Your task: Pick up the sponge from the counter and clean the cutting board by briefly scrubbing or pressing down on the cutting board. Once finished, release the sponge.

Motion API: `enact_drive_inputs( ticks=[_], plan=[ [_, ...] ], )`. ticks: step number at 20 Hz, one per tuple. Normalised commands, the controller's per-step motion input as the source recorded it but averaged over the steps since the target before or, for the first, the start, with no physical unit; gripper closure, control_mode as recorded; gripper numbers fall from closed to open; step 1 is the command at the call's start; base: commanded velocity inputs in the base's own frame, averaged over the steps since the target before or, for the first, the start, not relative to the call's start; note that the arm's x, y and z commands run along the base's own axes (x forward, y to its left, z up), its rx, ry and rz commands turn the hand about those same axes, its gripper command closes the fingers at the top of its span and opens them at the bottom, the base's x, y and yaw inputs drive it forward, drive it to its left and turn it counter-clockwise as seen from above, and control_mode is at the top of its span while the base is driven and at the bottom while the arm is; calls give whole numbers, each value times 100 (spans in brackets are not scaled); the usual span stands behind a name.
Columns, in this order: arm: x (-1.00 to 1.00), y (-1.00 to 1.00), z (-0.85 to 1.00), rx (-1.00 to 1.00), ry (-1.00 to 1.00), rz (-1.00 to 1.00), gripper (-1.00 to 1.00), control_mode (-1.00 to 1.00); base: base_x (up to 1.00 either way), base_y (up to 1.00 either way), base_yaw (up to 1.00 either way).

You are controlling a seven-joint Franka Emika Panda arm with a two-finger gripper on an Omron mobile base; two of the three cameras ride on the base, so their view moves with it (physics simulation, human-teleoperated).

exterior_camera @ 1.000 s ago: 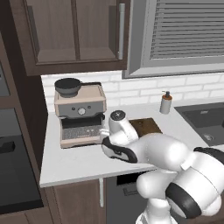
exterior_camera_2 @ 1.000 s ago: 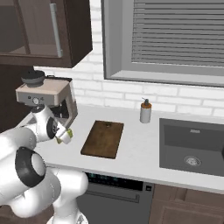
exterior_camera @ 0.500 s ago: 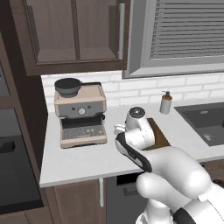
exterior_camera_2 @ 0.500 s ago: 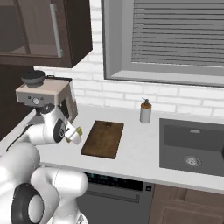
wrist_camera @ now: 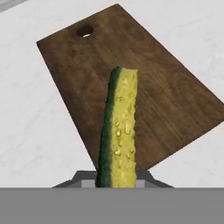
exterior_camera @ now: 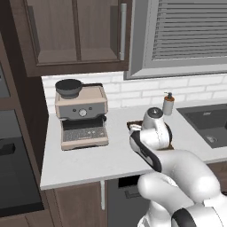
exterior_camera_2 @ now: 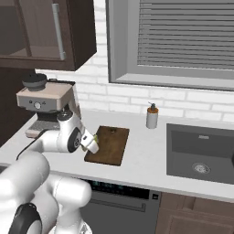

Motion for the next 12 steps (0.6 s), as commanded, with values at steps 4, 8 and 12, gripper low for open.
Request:
enact_drive_inputs(
  ticks=[4,8,12],
  plan=[
    [0,-59,-2,0,0,-3,100,-100,0,0,0],
    [4,-29,-28,0,0,0,100,-100,0,0,0],
    [12,-1,-47,0,0,0,100,-100,0,0,0]
  ],
)
